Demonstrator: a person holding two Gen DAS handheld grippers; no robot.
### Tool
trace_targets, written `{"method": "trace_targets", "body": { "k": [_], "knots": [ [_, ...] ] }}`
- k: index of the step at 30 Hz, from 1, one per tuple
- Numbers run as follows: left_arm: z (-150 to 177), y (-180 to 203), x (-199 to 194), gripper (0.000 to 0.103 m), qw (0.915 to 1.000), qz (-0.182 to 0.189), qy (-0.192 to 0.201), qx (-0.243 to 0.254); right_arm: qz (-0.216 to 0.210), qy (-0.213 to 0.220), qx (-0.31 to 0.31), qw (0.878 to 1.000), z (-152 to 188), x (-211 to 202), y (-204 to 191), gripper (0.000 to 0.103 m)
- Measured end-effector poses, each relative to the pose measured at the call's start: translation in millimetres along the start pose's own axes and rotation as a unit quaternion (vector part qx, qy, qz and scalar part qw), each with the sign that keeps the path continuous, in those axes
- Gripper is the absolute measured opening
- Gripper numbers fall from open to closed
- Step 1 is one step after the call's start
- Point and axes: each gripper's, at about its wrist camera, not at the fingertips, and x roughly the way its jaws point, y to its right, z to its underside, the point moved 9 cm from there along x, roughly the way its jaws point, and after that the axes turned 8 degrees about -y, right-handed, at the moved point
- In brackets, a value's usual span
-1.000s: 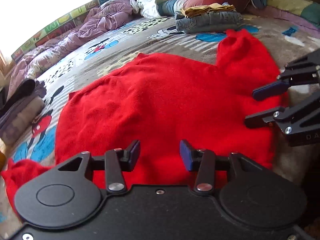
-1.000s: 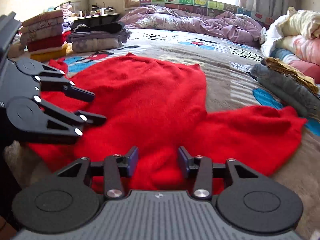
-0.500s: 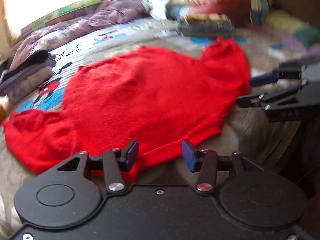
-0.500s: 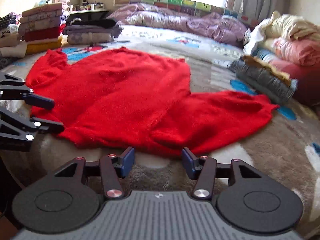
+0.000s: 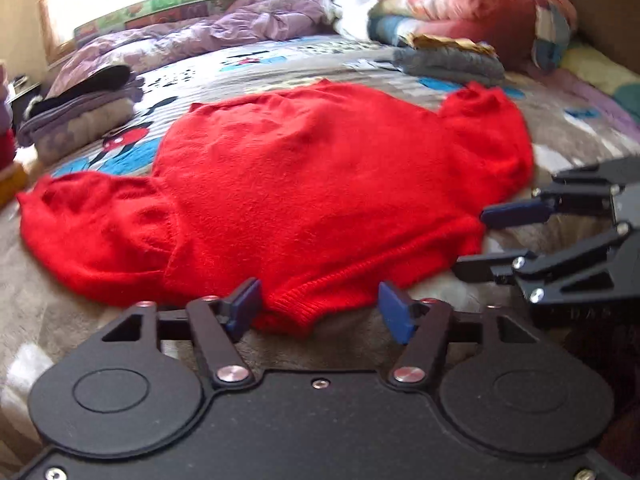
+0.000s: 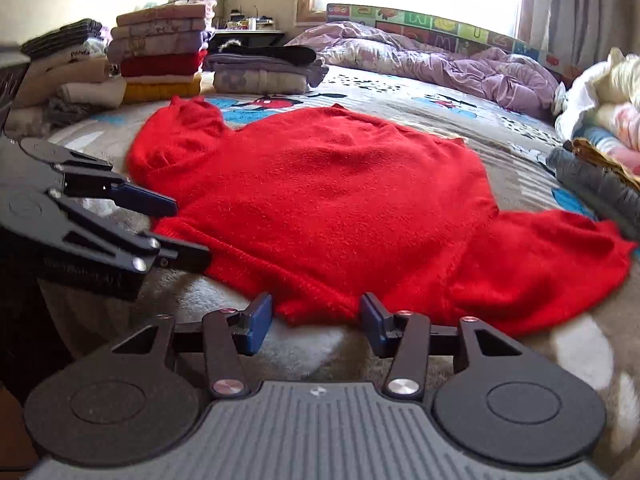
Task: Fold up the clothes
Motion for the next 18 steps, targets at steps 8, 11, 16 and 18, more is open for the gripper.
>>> {"method": "trace_targets", "body": {
  "k": [8,11,16,18],
  "knots": [
    [-17.4,-33.6,-26.4,0.07,0.9939,0.013,0.082,-0.074,0.014,0.058,0.055,0.997,1.8,-29.8,18.5,0.047],
    [-19.7,-42.8,-25.9,0.071,0.9906,0.019,0.09,-0.101,0.014,0.077,0.139,0.987,1.7,-35.7,50.0,0.048],
    [-23.6,-45.4,-22.2,0.071,0.9879,0.03,0.091,-0.122,0.014,0.079,0.291,0.953,19.2,-30.6,107.0,0.048],
    [-26.5,-38.1,-19.4,0.071,0.9884,0.034,0.089,-0.118,0.016,0.08,0.325,0.942,25.2,-26.2,119.0,0.049]
  ]
}}
